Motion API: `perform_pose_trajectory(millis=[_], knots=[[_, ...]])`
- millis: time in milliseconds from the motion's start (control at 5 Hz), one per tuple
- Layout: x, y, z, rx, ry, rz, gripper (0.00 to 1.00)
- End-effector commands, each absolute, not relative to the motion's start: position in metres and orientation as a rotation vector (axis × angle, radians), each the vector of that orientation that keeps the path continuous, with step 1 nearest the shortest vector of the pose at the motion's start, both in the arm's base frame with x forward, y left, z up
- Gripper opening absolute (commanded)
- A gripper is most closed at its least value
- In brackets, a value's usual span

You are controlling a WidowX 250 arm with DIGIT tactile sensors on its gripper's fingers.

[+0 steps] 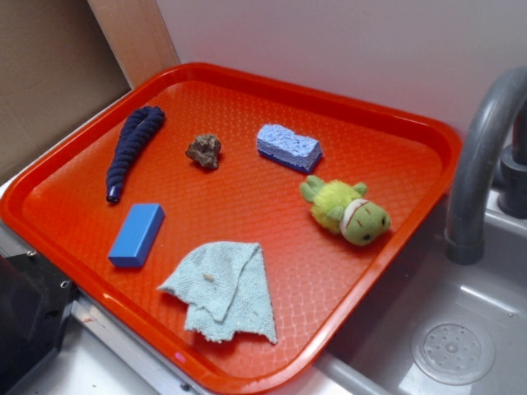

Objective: Grab the green animal.

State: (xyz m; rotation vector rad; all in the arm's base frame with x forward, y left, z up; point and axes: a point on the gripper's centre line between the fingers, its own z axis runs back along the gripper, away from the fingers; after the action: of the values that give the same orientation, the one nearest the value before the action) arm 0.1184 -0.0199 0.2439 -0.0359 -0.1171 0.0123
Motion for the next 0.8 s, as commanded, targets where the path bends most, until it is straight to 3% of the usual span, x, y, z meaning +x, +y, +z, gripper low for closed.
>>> perform_pose_trajectory(millis=[0, 200, 600], knots=[[0.118, -0.020, 0.244, -0.036, -0.117, 0.012, 1.00], [0.152, -0.017, 0.247, 0.002, -0.207, -0.199, 1.00], [0.205, -0.068, 0.229, 0.120, -0.284, -0.711, 1.00]])
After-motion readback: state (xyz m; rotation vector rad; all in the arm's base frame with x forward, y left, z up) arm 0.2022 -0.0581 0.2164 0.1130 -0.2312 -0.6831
